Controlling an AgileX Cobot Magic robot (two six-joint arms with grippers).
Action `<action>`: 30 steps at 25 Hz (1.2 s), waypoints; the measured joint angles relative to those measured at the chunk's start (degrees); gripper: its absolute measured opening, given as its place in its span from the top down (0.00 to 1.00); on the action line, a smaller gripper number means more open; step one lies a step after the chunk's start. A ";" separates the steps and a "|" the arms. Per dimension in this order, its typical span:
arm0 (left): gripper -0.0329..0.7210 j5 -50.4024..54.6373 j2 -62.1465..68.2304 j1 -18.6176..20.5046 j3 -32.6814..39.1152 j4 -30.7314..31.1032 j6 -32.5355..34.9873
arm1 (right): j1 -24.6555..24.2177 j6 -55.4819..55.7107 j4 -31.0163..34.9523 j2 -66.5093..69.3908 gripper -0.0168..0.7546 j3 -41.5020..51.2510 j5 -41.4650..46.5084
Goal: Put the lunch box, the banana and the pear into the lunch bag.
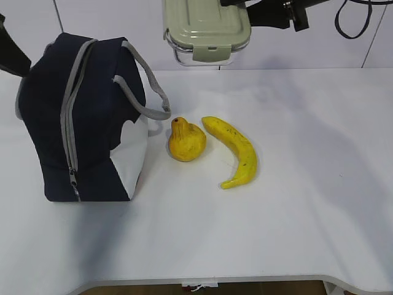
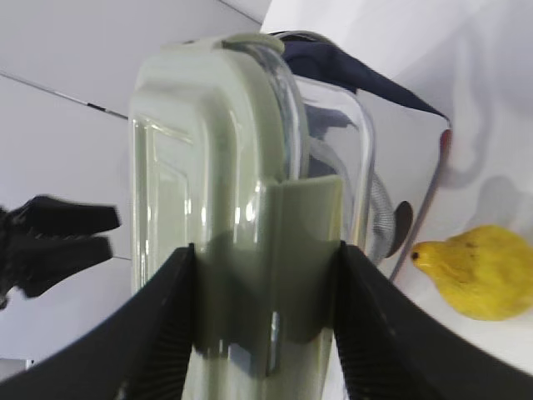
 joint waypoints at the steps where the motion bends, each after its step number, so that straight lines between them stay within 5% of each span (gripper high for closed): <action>1: 0.36 0.32 1.81 0.00 -1.56 0.17 -0.05 | 0.45 0.12 0.00 0.00 0.49 -0.23 0.14; 9: 0.38 3.28 12.99 0.00 -8.80 0.53 1.05 | 5.14 0.62 4.35 0.00 0.49 -0.35 -2.99; 12: 0.58 3.52 15.22 0.00 -8.90 0.53 1.38 | 7.43 0.64 6.86 0.00 0.49 -0.35 -6.54; 14: 0.81 3.67 15.73 0.00 -8.90 0.53 2.49 | 8.84 0.64 7.37 0.00 0.49 -0.35 -8.34; 16: 0.91 3.79 15.73 0.00 -8.90 0.33 3.60 | 10.20 0.64 7.59 0.00 0.49 -0.35 -9.99; 30: 0.94 2.30 12.48 0.00 -8.92 -7.56 5.33 | 13.14 0.64 12.62 1.10 0.49 -0.35 -18.39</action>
